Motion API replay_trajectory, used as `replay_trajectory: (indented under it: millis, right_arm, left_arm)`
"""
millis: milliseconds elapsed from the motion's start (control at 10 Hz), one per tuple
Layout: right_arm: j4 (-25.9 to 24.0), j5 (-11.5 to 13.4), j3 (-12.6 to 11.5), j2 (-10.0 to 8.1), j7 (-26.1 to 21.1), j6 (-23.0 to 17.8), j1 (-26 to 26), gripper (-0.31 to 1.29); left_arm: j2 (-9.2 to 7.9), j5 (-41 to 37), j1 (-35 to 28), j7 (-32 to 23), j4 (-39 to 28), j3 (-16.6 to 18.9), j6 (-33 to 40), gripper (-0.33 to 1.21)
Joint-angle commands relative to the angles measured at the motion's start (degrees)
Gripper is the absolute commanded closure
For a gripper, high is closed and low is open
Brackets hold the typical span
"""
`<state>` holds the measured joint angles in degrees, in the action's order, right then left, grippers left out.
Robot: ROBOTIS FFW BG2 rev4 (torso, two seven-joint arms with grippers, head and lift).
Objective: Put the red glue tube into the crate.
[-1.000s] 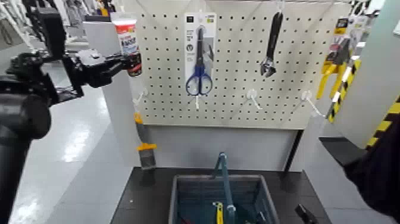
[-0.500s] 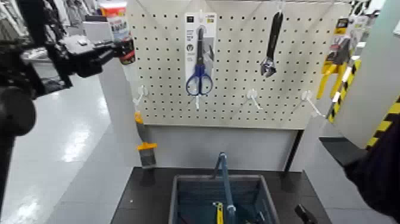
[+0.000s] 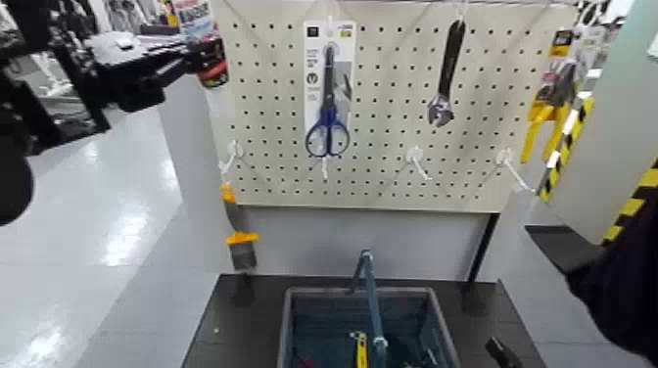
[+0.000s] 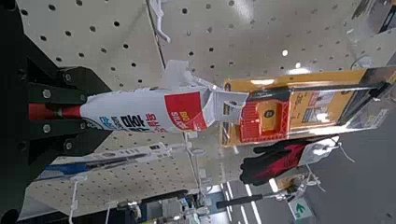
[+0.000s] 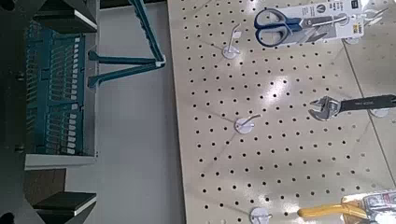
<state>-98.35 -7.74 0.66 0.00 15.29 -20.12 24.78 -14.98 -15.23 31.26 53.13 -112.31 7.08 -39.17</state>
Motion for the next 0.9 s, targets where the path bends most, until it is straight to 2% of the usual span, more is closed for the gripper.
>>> replay_trajectory:
  millis: [100,300,600,900]
  right_arm:
    - [-0.18,0.01,-0.05,0.44,0.09,0.26,-0.17,0.04]
    - [-0.18,0.01,-0.05,0.35,0.0,0.43,-0.09,0.04]
    - [-0.18,0.01,0.22,0.09,0.0,0.34,-0.17,0.04]
    - [-0.18,0.01,0.39,0.09,0.0,0.34,-0.17,0.04]
  left_arm:
    - [0.65,-3.4,0.03,-0.66,0.43,-4.36,-0.55,1.19]
    - [1.97,-5.42,-1.11,-1.28,1.66,-7.78,-1.17,1.19]
    - [2.5,-10.61,-1.9,-2.15,7.46,-14.37,-0.29,1.19]
    - [3.03,-13.68,-3.22,-1.89,12.91,-18.68,0.06,1.19]
